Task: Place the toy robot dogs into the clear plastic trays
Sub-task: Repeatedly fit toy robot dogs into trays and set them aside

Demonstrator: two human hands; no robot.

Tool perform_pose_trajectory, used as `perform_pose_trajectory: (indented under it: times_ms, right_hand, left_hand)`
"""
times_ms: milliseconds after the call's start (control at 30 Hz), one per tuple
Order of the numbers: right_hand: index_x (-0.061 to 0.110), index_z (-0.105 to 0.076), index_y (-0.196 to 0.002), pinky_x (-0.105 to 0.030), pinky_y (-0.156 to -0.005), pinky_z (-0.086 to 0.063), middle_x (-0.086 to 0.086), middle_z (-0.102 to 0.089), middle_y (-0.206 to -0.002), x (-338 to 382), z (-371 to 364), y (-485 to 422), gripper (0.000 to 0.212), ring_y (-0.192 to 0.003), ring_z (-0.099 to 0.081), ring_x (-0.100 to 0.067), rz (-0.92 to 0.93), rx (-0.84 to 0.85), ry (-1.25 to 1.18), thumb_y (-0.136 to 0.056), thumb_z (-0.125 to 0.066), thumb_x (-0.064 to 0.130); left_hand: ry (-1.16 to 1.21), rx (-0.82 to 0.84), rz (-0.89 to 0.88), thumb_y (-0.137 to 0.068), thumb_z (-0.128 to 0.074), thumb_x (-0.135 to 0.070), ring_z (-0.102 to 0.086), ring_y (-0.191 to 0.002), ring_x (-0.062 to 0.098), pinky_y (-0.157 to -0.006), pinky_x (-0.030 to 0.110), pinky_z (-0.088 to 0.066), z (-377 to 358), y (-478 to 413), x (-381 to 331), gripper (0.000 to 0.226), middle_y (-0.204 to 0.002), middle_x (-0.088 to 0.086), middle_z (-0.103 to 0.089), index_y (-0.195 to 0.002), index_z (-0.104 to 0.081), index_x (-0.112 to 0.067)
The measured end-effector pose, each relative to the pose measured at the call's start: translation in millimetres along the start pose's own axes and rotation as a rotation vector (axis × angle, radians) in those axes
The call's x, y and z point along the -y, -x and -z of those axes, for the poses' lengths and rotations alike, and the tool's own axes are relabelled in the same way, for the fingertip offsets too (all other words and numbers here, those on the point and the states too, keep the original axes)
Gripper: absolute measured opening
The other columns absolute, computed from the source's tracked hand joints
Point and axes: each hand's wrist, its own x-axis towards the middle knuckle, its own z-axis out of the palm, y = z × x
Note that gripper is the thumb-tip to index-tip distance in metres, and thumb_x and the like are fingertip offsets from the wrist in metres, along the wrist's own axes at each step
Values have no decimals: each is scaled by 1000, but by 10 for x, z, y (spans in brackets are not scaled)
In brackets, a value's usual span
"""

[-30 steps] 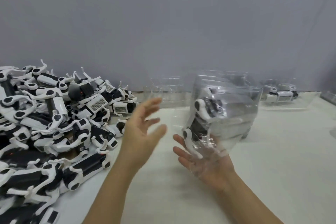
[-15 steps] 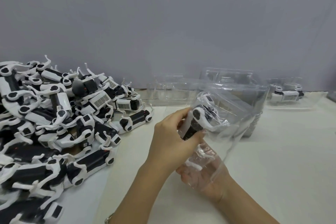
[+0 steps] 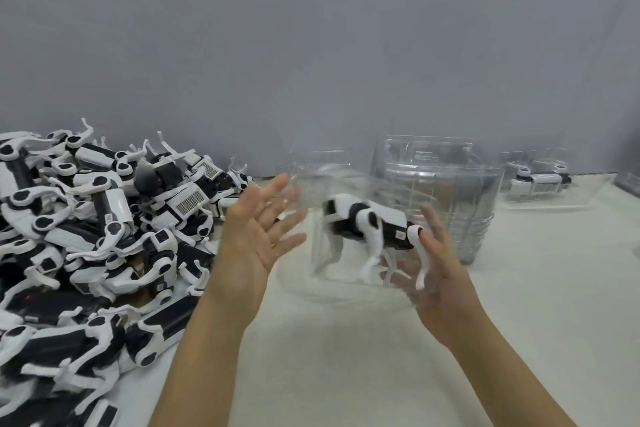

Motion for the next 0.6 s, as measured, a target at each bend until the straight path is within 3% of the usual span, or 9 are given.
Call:
perform_pose_trajectory:
  times_ms: [100,167,267,367,467,533,600]
  right_hand:
    - [62,-49,-125,-43,-84,-54,1,-68,-124,24,-97,50,62,-109,-67,-27,121,-35,201,-72,-73,42]
    - [61,-43,-131,-43,-85,-55,9,-64,-128,36,-128,76,72,-112,-66,-20,182,-44,294,-68,-75,46]
    - [64,-45,-127,-26,-69,-57,16,-63,-122,75,-154,105,73,-100,-69,-6,226,-80,357,-62,-75,49]
    - [69,-46,-117,-20,-63,-53,11,-60,-122,158,-158,134,61,-93,-69,-2,231,-114,439,-69,-72,42]
    - [68,-43,-121,-19,-63,-53,7,-59,-126,278,-44,195,63,-94,-69,-8,177,-134,539,-68,-70,48]
    - [64,-43,-124,-21,-62,-54,9,-55,-135,400,92,258,66,-109,-64,-11,103,-148,602,-67,-75,52]
    - [61,-50,-117,-19,-56,-53,15,-53,-135,540,271,327,52,-106,-58,5,38,-212,641,-73,-76,49]
  left_hand:
    - [-407,27,3,-41,-79,-70,-52,-127,8,-101,32,-42,-189,98,41,112,-144,-13,-50,-143,-40,-43]
    - [-481,-18,-40,-43,-84,-71,-44,-133,8,-104,31,-36,-261,141,134,119,-147,-15,-44,-146,-32,-45]
    - [-463,-67,-96,-51,-77,-62,-46,-132,8,-103,23,-37,-282,123,204,105,-145,-12,-48,-146,-35,-44]
    - [-490,-76,-69,-51,-75,-63,-48,-130,10,-104,29,-38,-294,101,266,98,-142,-10,-51,-141,-41,-46]
    - [-431,-80,9,-47,-76,-66,-41,-130,4,-97,26,-31,-395,130,350,84,-137,-24,-44,-121,-37,-71]
    - [-358,-16,115,-45,-80,-74,-31,-131,0,-99,27,-25,-471,149,440,106,-145,-26,-34,-136,-27,-65]
    - [-202,121,286,-40,-80,-78,-22,-136,-2,-108,28,-18,-559,174,577,133,-153,-23,-21,-151,-11,-49]
